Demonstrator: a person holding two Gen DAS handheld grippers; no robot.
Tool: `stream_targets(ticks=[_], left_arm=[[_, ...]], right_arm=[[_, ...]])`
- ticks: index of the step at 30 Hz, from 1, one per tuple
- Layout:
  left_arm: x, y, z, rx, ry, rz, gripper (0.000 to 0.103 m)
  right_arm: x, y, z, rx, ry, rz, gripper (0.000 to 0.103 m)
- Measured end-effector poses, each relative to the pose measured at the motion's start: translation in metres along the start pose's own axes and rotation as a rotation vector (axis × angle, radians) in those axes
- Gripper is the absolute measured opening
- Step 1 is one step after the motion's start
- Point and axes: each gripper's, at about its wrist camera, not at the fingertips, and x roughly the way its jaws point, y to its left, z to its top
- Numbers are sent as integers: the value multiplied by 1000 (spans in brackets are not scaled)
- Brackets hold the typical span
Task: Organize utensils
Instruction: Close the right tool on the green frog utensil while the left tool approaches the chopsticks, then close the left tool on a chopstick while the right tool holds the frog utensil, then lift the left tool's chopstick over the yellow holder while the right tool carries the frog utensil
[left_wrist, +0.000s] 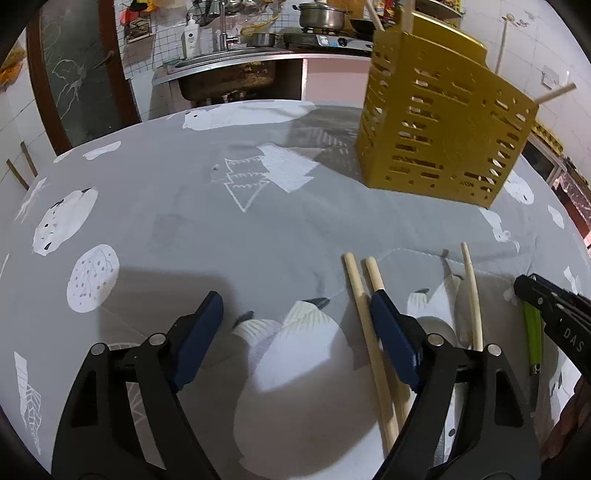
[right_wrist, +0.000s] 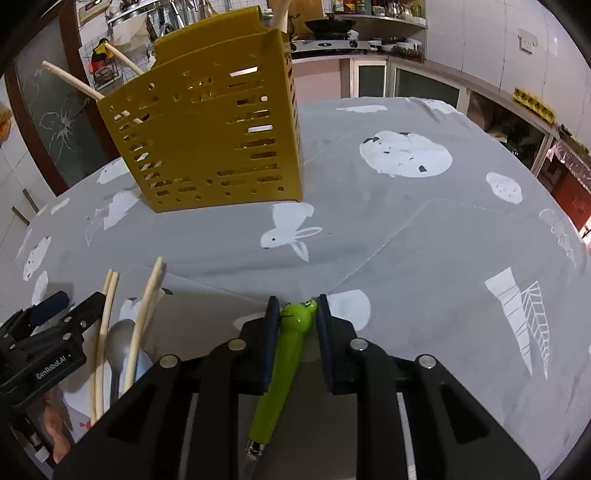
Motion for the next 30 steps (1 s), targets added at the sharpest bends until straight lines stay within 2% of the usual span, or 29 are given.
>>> stream_targets(ticks=[4, 7, 9, 12, 14, 18, 23, 30], left_arm=[[0, -8, 0, 29, 2, 7, 74], [0, -12, 2, 35, 7, 1, 60], [-1, -18, 4, 43, 12, -10, 38], [-2, -27, 6, 50, 26, -22, 18], [-1, -32, 8, 52, 38, -40, 7], [-1, -36, 10, 49, 40, -31, 7], [-3, -32, 13, 25, 38, -56, 5], [-27, -26, 23, 2, -43, -75, 5]], right_arm=[[0, 3, 0, -21, -8, -16, 21], [1, 3, 2, -16, -4, -14, 21], [2, 3, 3, -18, -2, -13, 21], [2, 3, 5, -17, -2, -9, 21], [1, 2, 5, -14, -5, -5, 21], [-1, 3, 4, -22, -12, -4, 21], [-12, 0, 8, -16, -49, 5, 21], [-39, -3, 18, -12, -157, 7, 21]])
